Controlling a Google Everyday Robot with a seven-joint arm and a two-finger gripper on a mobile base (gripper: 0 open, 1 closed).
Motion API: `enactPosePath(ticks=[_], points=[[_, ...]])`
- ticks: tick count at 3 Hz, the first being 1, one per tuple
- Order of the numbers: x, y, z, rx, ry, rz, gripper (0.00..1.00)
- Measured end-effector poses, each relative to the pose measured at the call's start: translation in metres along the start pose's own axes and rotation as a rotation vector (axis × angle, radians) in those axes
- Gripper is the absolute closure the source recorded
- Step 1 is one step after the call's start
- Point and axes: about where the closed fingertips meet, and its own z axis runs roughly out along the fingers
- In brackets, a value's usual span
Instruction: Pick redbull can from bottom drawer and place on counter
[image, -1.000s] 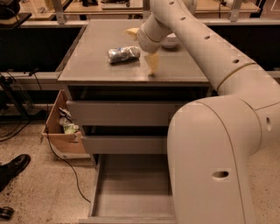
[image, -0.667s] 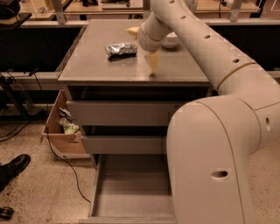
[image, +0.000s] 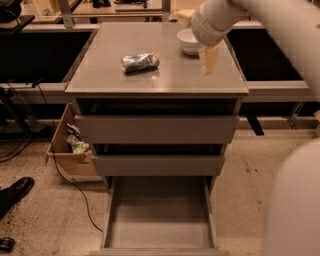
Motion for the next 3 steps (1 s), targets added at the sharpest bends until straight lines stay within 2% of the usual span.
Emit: enactPosePath(ticks=[1,2,3], points=[[0.008,0.027,-0.076,0.066,0.05,0.028,0.0],[0.017,0.07,-0.11,0.132,0.043,0.104,0.0],[0.039,0.098,-0.132,0.141,0.072,0.165,0.0]])
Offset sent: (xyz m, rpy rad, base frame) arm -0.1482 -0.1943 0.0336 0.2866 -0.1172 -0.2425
